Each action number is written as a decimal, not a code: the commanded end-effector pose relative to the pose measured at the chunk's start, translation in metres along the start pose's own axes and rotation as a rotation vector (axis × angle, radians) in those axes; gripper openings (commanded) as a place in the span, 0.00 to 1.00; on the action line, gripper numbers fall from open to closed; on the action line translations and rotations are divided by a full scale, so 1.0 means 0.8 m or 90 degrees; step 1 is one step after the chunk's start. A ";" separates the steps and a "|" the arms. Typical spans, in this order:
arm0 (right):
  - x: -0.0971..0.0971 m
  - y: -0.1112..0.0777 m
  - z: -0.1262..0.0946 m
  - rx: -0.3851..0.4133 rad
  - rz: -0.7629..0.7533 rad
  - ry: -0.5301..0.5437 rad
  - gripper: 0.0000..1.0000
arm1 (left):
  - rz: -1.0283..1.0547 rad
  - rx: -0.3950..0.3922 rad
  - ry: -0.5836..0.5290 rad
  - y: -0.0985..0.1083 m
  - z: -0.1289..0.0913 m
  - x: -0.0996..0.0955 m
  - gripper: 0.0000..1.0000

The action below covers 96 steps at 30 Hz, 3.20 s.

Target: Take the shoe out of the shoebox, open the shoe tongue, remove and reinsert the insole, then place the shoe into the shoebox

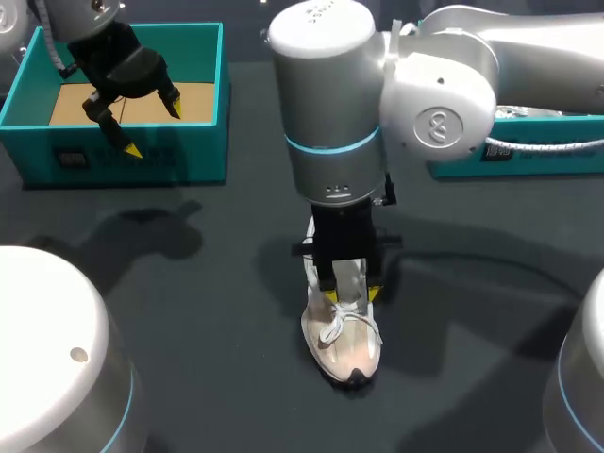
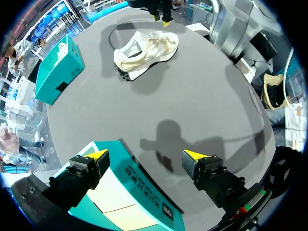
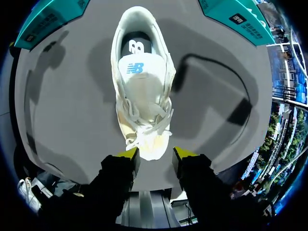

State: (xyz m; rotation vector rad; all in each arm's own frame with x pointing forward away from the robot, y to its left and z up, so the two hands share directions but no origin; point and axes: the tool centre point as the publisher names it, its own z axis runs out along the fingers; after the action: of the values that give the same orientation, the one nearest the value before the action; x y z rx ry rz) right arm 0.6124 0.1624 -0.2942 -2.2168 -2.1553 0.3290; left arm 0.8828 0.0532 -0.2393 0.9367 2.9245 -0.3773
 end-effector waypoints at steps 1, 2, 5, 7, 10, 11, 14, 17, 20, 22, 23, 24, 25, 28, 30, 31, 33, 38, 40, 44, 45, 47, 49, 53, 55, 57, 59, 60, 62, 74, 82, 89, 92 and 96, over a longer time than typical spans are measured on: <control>0.001 -0.007 -0.009 -0.017 0.000 -0.008 0.22 | 0.000 -0.001 0.000 0.000 -0.001 0.001 1.00; 0.001 -0.007 -0.010 -0.021 -0.002 -0.010 0.20 | 0.000 -0.001 0.000 0.000 -0.001 0.001 1.00; 0.001 0.001 -0.011 -0.029 -0.020 -0.011 0.14 | 0.000 -0.001 0.000 0.000 -0.001 0.001 1.00; 0.001 0.009 -0.009 -0.034 -0.035 -0.008 0.14 | 0.000 -0.001 0.000 0.000 -0.001 0.001 1.00; 0.001 0.025 -0.004 -0.043 -0.060 0.000 0.16 | 0.000 -0.001 0.000 0.000 -0.001 0.001 1.00; 0.000 0.032 -0.002 -0.048 -0.068 0.003 0.17 | 0.000 -0.001 0.000 0.000 -0.001 0.001 1.00; 0.000 0.050 0.005 -0.057 -0.091 0.011 0.17 | 0.000 -0.001 0.000 0.000 -0.001 0.001 1.00; 0.000 0.070 0.013 -0.058 -0.110 0.014 0.19 | 0.000 -0.001 0.000 0.000 -0.001 0.001 1.00; -0.001 0.089 0.019 -0.065 -0.129 0.026 0.20 | 0.000 -0.001 0.000 0.000 -0.001 0.001 1.00; -0.002 0.097 0.024 -0.069 -0.140 0.035 0.20 | 0.000 -0.001 0.000 0.000 -0.001 0.001 1.00; -0.001 0.102 0.026 -0.065 -0.147 0.037 0.21 | 0.000 -0.001 0.000 0.000 -0.001 0.001 1.00; 0.001 0.106 0.027 -0.069 -0.155 0.043 0.22 | 0.000 -0.001 0.000 0.000 -0.001 0.001 1.00; 0.002 0.108 0.028 -0.069 -0.159 0.045 0.22 | 0.000 -0.001 0.000 0.000 -0.001 0.001 1.00; 0.005 0.118 0.038 -0.066 -0.174 0.059 0.25 | 0.000 -0.001 0.000 0.000 -0.001 0.001 1.00; 0.007 0.125 0.045 -0.057 -0.178 0.066 0.25 | 0.000 -0.001 0.000 0.000 -0.001 0.001 1.00; 0.008 0.125 0.045 -0.055 -0.178 0.065 0.26 | 0.000 -0.001 0.000 0.000 -0.001 0.001 1.00; 0.012 0.122 0.036 -0.063 -0.180 0.053 0.27 | 0.000 -0.001 0.000 0.000 -0.001 0.001 1.00; 0.013 0.114 0.018 -0.076 -0.175 0.030 0.27 | 0.000 -0.001 0.000 0.000 -0.001 0.001 1.00; 0.013 0.114 0.018 -0.080 -0.177 0.030 0.27 | 0.000 -0.001 0.000 0.000 -0.001 0.001 1.00; 0.014 0.128 0.035 -0.073 -0.194 0.056 0.27 | 0.000 -0.001 0.000 0.000 -0.001 0.001 1.00; 0.014 0.132 0.041 -0.074 -0.200 0.065 0.27 | 0.000 -0.001 0.000 0.000 -0.001 0.001 1.00; 0.013 0.139 0.052 -0.064 -0.199 0.075 0.27 | 0.000 -0.001 0.000 0.000 -0.001 0.001 1.00; 0.013 0.142 0.056 -0.073 -0.204 0.088 0.27 | 0.000 -0.001 0.000 0.000 -0.001 0.001 1.00; 0.014 0.140 0.052 -0.076 -0.209 0.082 0.27 | 0.000 -0.001 0.000 0.000 -0.001 0.001 1.00; 0.011 0.136 0.042 -0.082 -0.208 0.066 0.27 | 0.000 -0.001 0.000 0.000 -0.001 0.001 1.00; 0.008 0.129 0.026 -0.098 -0.213 0.050 0.28 | 0.000 -0.001 0.000 0.000 -0.001 0.001 1.00; 0.006 0.124 0.009 -0.112 -0.226 0.033 0.29 | 0.000 -0.001 0.000 0.000 -0.001 0.001 1.00; 0.004 0.122 0.001 -0.118 -0.235 0.022 0.31 | 0.000 -0.001 0.000 0.000 -0.001 0.001 1.00; 0.002 0.118 -0.016 -0.137 -0.262 0.006 0.32 | 0.000 -0.001 0.000 0.000 -0.001 0.001 1.00; -0.015 0.127 -0.073 -0.223 -0.572 -0.053 0.86 | 0.000 -0.001 0.000 0.000 -0.001 0.001 1.00; -0.015 0.128 -0.077 -0.249 -0.635 -0.006 1.00 | 0.000 -0.001 0.000 0.000 -0.001 0.001 1.00; -0.002 0.139 -0.074 -0.239 -0.671 -0.032 1.00 | 0.000 -0.001 0.000 0.000 -0.001 0.001 1.00; 0.007 0.153 -0.074 -0.249 -0.718 -0.052 1.00 | 0.000 -0.001 0.000 0.000 -0.001 0.001 1.00; 0.015 0.167 -0.073 -0.247 -0.765 -0.079 1.00 | 0.000 -0.001 0.000 0.000 -0.001 0.001 1.00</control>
State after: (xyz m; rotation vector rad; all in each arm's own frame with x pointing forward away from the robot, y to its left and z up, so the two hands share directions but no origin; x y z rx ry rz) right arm 0.7466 0.1616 -0.2563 -0.6289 -3.2847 -0.0950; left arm 0.8828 0.0532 -0.2392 0.9368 2.9245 -0.3772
